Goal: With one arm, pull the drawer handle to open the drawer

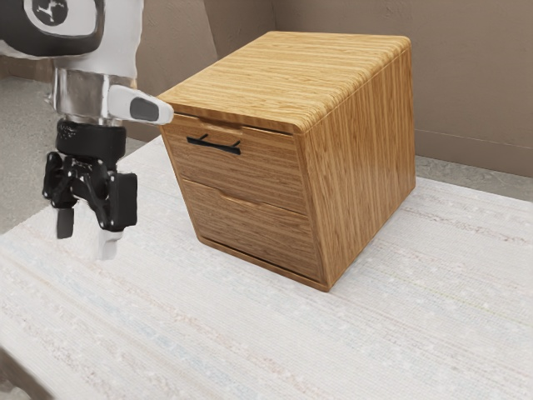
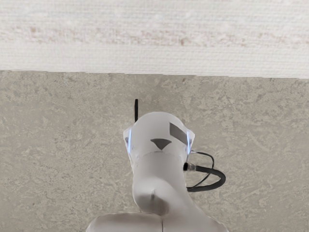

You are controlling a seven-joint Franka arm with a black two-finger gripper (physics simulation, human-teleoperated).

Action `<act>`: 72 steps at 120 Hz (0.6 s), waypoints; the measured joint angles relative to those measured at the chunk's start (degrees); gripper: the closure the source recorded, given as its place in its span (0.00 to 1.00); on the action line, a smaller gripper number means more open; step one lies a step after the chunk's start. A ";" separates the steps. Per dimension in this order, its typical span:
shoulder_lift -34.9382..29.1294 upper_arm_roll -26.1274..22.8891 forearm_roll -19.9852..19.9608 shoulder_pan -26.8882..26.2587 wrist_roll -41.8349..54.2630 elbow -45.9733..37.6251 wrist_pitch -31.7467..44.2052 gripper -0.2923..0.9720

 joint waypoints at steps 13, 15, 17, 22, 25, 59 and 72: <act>-0.10 0.17 0.27 3.53 0.25 -3.03 14.99 0.23; -0.10 0.19 0.29 4.11 0.28 -3.15 16.67 0.23; -0.10 0.20 0.31 4.68 0.32 -3.24 18.21 0.23; -0.12 0.24 0.22 6.01 0.39 -3.27 21.50 0.23; -0.27 0.28 0.08 6.67 0.33 -2.58 23.04 0.23; -0.73 -3.20 -0.72 2.27 -25.60 11.39 27.57 0.23; -0.26 -2.65 -0.21 0.75 -35.72 10.40 29.54 0.23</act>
